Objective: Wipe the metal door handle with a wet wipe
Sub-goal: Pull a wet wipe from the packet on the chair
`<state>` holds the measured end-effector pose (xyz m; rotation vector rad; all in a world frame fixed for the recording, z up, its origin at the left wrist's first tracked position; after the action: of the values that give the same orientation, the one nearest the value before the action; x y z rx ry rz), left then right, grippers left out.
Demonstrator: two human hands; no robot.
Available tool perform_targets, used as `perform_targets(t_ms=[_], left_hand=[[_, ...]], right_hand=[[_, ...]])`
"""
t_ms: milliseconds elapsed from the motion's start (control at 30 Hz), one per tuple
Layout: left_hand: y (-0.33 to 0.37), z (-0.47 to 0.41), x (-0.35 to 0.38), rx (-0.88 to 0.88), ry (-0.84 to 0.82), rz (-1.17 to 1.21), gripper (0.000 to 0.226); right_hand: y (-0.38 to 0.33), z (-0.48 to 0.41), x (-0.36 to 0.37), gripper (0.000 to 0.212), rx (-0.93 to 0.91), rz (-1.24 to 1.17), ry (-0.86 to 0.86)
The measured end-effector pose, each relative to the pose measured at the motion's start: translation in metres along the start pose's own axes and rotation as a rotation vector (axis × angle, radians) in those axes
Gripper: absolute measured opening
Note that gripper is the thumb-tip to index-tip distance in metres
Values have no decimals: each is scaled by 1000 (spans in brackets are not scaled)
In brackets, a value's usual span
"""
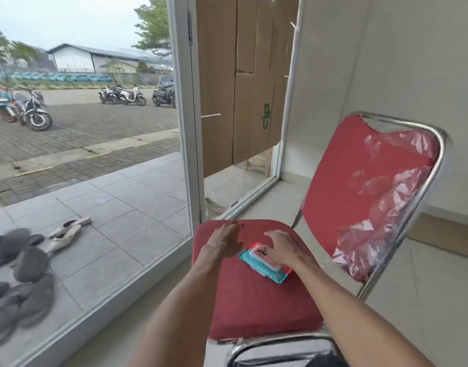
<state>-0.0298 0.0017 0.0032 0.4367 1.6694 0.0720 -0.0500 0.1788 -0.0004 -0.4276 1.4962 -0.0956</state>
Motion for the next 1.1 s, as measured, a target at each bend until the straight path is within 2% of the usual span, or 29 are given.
perform_targets(t_ms=[133, 267, 367, 633, 800, 933, 1000, 1100], left_hand=[[17, 6, 18, 62, -70, -18, 55], [21, 11, 20, 86, -121, -37, 37], [20, 7, 17, 76, -98, 2, 41], [5, 6, 25, 35, -68, 81, 52], [-7, 9, 33, -1, -87, 68, 50], [-8, 10, 35, -5, -132, 52, 18], [-4, 12, 34, -57, -123, 108, 29], [3, 8, 32, -85, -31, 128, 46]], right_hand=[[11, 17, 13, 22, -32, -85, -73], [11, 23, 13, 30, -29, -95, -88], [11, 20, 13, 40, -26, -77, -72], [8, 10, 23, 23, -44, 17, 2], [10, 5, 20, 26, -27, -59, -12], [17, -1, 20, 27, -5, -189, 28], [18, -2, 21, 26, -7, -204, 24], [25, -6, 16, 29, 42, -257, 146]])
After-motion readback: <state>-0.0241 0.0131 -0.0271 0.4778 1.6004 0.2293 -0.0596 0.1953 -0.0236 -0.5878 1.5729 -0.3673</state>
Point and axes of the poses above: each hand's wrist, its own z-axis away from the middle knuckle, its own x-axis out of the palm, y = z × x, the point moved 3 cm from there along -z, towards the middle knuckle, and after that the axes turned 9 degrees about x, right-handed, at the moved point
